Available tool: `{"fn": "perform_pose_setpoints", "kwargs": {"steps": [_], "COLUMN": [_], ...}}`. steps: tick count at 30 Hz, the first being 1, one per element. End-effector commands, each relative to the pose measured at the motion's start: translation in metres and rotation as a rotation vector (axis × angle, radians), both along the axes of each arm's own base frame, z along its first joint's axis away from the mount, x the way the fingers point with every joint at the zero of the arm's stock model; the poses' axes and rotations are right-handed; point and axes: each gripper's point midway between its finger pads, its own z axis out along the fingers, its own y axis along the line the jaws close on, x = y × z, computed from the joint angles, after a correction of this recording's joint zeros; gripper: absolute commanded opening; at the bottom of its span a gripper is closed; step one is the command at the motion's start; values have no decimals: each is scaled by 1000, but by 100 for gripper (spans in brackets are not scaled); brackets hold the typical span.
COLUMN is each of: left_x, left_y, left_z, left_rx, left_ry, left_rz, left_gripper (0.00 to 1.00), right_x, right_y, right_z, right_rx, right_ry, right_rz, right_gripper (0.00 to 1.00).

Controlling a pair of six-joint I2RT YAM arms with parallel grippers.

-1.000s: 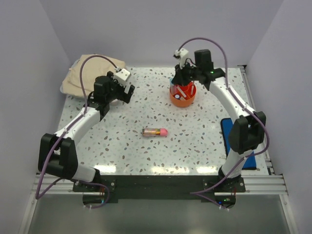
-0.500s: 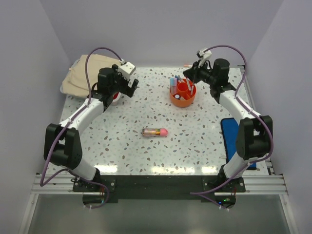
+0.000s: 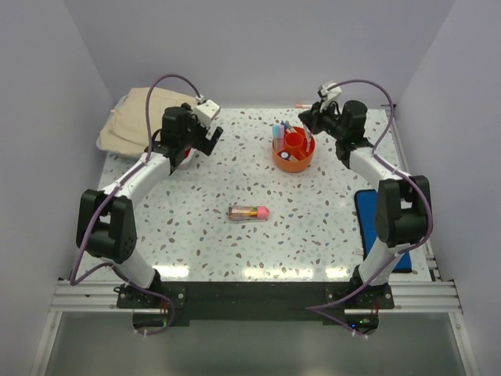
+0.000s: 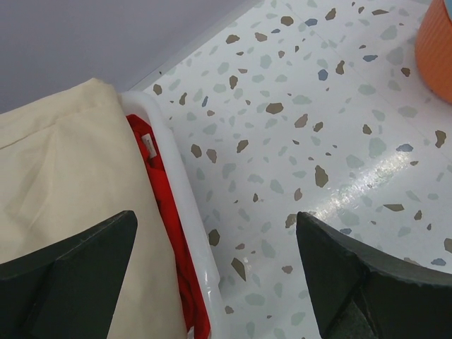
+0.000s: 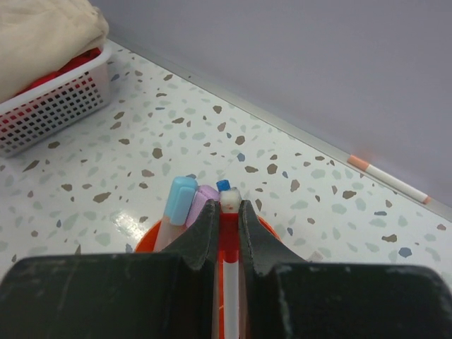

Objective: Sort the stationery into containers
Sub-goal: Place the pen in the storage box.

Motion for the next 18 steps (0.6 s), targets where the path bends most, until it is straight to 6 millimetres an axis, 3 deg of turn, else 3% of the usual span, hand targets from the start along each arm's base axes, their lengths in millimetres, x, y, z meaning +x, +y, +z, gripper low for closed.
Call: {"fn": "perform_pose_setpoints", "kwargs": {"steps": [1,15,18], "left_x": [18,21,20], "left_y": [-1,-6,-6], "left_z": [28,29,29], "left_rx": [18,11,16], "left_ry": [-82,-80,-82], "left_rz": [1,-14,-7], "left_gripper": [100,100,100], "right_x": [12,11,8], "right_y": [-10,-18,-21], "right_z": [0,-26,-29], "right_rx": [-29,-34,-34], "right_ry": [-71,-50,-43], "right_rz": [-40,-84,-99], "right_gripper": [0,0,12]}}
